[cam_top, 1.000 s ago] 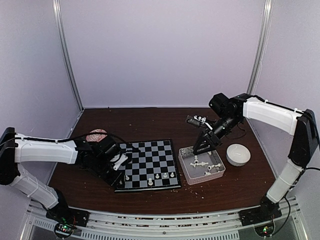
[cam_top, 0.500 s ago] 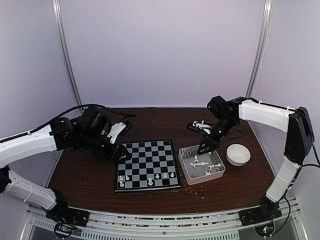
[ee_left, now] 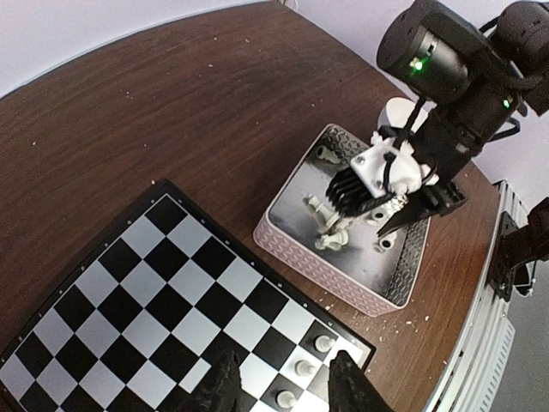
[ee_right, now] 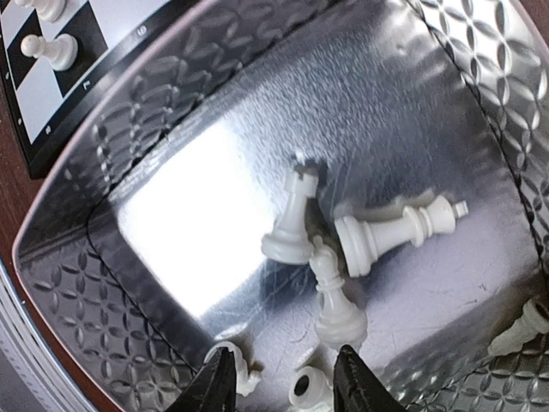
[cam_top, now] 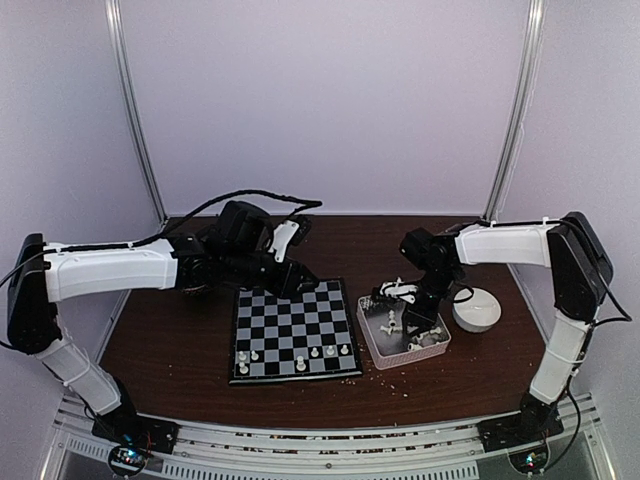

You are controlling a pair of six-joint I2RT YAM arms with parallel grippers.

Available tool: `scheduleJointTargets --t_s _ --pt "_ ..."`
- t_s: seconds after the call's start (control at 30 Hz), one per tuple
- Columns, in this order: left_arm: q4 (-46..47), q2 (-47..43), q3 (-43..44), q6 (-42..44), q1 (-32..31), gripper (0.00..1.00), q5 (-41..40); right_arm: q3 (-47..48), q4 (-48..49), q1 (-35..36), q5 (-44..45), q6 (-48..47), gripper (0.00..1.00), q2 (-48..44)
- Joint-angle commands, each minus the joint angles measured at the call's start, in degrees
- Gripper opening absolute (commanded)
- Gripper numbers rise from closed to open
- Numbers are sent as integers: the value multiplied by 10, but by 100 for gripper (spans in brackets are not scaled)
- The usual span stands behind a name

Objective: Set up the chess pieces on the board
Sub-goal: Pick up the chess piece from the storage box.

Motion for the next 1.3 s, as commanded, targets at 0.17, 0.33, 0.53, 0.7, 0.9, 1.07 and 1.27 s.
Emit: scheduleJointTargets --t_s 0.17,0.33,0.53,0.7,0.9,1.07,1.27 --pt "54 -11 10 -15 0 35 15 7 71 31 38 52 36 2" --pt "62 -17 -3 -21 0 35 10 13 75 45 41 60 35 8" --pt "59 -18 -3 -18 0 35 8 12 81 63 40 70 34 2" --pt "61 -15 -6 -22 0 35 12 22 82 76 56 86 33 20" --pt "66 -25 -18 -27 0 36 6 27 91 78 83 101 30 32" --pt "64 -26 -21 -25 0 36 3 26 89 82 98 105 28 46" --pt "65 -26 -22 -25 0 36 2 25 90 82 107 107 23 55"
